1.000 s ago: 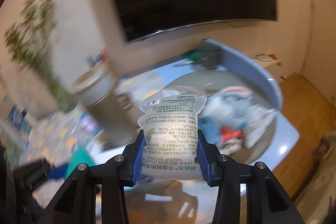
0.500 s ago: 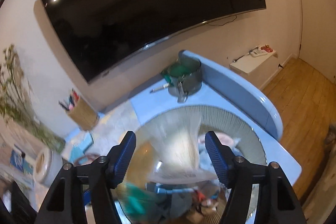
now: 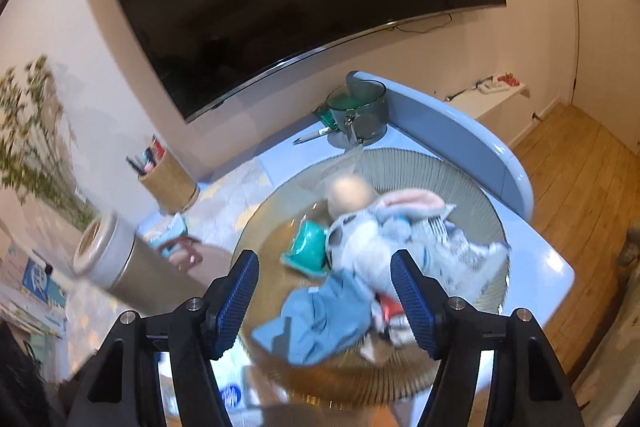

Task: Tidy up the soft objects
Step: 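Open the right gripper over the bowl while the left gripper releases the teal packet, then bring both grippers back over the table to the plaid items, then grasp the plaid bow clip with the left gripper while the right gripper grasps the brown plush bear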

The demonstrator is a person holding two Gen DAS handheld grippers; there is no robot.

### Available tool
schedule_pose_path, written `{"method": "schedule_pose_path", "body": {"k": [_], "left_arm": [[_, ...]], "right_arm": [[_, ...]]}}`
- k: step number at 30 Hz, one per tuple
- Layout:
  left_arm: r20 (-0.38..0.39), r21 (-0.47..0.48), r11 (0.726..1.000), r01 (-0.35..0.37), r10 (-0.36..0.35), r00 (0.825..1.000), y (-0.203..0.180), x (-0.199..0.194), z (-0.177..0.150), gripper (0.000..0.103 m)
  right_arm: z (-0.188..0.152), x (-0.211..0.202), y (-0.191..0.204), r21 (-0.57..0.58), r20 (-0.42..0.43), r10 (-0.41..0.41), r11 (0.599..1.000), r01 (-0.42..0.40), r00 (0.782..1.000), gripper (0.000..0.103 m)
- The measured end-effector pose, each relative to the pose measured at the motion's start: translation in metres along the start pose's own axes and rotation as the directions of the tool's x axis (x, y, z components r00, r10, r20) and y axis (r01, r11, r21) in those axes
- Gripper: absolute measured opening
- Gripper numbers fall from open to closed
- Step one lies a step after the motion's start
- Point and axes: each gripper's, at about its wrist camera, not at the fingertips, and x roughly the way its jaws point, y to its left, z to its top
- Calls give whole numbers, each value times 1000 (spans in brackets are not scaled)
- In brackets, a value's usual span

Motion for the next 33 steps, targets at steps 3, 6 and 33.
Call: {"method": "schedule_pose_path", "body": {"k": [3, 6, 33], "left_arm": [[20, -20, 999, -47, 48, 999, 17, -35, -18, 81], [32, -60, 991, -119, 121, 992, 40, -66, -32, 81], [-241, -333, 752, -569, 515, 822, 253, -108, -175, 81]], "right_arm": [[-20, -11, 15, -46, 5, -13, 999, 13, 1000, 67], [-42, -13, 34, -104, -11, -8, 995, 7, 1000, 67], [-183, 100, 259, -422, -204, 206, 863, -276, 957, 78]]}}
